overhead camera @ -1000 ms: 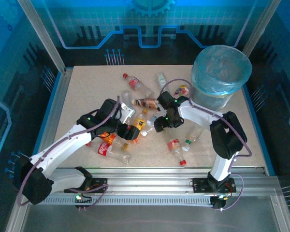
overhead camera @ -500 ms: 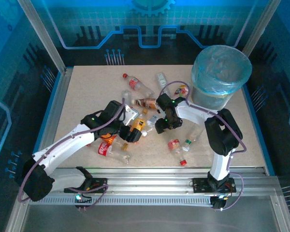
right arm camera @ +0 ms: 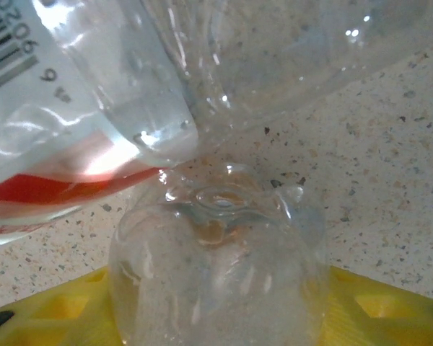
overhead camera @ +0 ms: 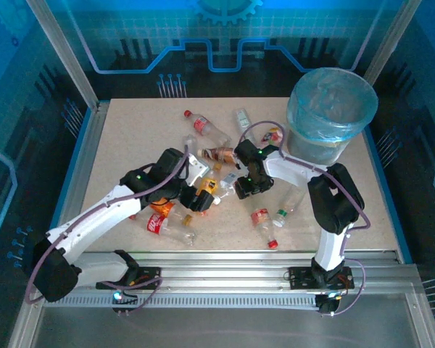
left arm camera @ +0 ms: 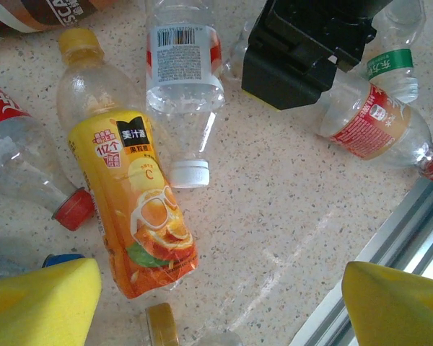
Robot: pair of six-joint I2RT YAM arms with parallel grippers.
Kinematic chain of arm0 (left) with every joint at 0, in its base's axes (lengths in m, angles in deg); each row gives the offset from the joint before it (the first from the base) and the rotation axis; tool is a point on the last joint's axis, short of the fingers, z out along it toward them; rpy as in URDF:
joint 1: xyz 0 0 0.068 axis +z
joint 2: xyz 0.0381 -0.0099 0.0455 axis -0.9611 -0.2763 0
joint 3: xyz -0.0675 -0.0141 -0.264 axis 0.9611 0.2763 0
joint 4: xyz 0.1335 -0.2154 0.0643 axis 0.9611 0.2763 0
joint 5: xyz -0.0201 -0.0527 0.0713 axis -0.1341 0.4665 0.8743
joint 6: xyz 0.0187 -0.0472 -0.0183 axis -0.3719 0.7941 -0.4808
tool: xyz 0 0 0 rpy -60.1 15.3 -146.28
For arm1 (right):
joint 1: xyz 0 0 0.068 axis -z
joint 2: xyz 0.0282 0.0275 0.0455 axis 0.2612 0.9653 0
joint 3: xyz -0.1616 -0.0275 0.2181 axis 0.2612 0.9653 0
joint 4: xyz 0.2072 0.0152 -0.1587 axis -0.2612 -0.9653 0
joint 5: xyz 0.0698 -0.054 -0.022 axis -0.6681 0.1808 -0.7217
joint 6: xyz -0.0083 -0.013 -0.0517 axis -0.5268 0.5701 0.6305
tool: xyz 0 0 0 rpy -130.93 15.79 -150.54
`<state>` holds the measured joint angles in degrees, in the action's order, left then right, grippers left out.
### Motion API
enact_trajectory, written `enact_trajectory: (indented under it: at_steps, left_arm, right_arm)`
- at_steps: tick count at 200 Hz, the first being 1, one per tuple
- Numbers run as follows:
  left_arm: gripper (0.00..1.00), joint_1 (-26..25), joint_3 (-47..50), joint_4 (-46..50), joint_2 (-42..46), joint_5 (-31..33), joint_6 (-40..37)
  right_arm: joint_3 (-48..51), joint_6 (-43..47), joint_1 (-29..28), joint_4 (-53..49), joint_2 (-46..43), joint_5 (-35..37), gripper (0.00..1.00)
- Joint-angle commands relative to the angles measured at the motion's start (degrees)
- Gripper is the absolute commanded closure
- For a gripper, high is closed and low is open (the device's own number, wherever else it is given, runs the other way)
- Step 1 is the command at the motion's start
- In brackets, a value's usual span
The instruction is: Put the plastic bottles in the bin
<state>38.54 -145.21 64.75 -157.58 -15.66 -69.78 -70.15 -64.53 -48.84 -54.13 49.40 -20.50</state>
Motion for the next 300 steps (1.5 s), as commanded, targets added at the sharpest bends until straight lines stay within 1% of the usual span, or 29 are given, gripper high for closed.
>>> enact_trajectory:
  at_steps: [1,51,80,103,130,157,190,211,231,250,270,283,300]
  left_arm:
    - [0.13,-0.53,-3.03,1.71,3.02,-0.19,-0.46]
    - [0.13,-0.78,-8.40,-1.32,6.20,-2.42,0.14]
    - [0.14,-0.83,-12.84,-5.41,5.02,-2.65,0.55]
    - [0.14,-0.93,-18.02,-9.11,1.77,-2.53,0.95]
    - [0.15,-1.17,-24.13,-13.73,-3.29,-2.33,1.99]
    - [0.15,-1.91,-30.15,-17.58,-8.67,-2.51,2.64]
    - [0.15,-2.30,-36.40,-23.81,-15.63,-3.47,5.36]
    - [0.15,-2.48,-42.01,-25.34,-20.89,-4.40,6.73]
    - [0.15,-2.50,-46.91,-25.63,-25.27,-5.36,7.15]
    - [0.14,-2.50,-49.79,-26.30,-28.17,-5.70,7.26]
    - [0.14,-2.54,-51.71,-26.69,-30.46,-6.03,6.92]
    - [0.14,-2.46,-52.86,-26.14,-31.64,-6.23,6.44]
    - [0.13,-2.39,-53.51,-25.68,-32.64,-6.33,5.68]
  right_arm:
    - [-1.52,0.52,0.29,-3.59,-5.54,-0.72,0.47]
    - [-4.01,1.17,0.38,-7.79,-16.99,0.60,0.48]
    - [-9.58,2.68,1.58,-8.11,-22.75,0.00,0.50]
    - [-16.42,4.19,4.85,-5.69,-25.73,-0.41,0.52]
    - [-23.12,5.25,10.19,1.62,-27.08,-0.24,0.57]
    - [-27.68,6.39,13.17,10.43,-26.49,4.44,0.58]
    - [-28.41,11.67,14.59,25.19,-24.59,14.92,0.60]
    - [-29.53,15.29,15.20,34.40,-21.75,18.44,0.65]
    - [-33.28,18.32,15.15,39.23,-17.61,22.50,0.67]
    - [-36.23,22.46,14.91,43.44,-13.86,27.85,0.75]
    - [-36.66,27.94,14.39,50.63,-10.86,34.39,0.73]
    - [-37.22,30.97,14.36,53.88,-9.02,36.79,0.73]
    - [-38.65,33.72,14.51,55.76,-6.61,38.94,0.73]
